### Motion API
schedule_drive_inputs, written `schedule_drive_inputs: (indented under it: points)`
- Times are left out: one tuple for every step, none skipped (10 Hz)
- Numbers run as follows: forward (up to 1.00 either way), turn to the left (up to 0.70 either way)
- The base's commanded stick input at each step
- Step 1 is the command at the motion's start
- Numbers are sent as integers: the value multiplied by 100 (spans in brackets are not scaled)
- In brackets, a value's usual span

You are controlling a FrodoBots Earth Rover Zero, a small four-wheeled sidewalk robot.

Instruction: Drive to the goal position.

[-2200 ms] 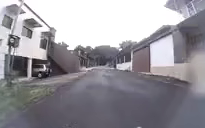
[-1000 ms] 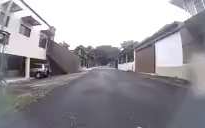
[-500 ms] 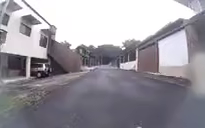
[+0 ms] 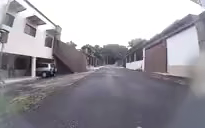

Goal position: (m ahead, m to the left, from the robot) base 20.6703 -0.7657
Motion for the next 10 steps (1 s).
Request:
schedule_drive_inputs:
  points:
    - [50,0]
    - [50,0]
    - [50,0]
    - [50,0]
    - [50,0]
    - [50,0]
    - [50,0]
    - [50,0]
    - [50,-10]
    - [50,-23]
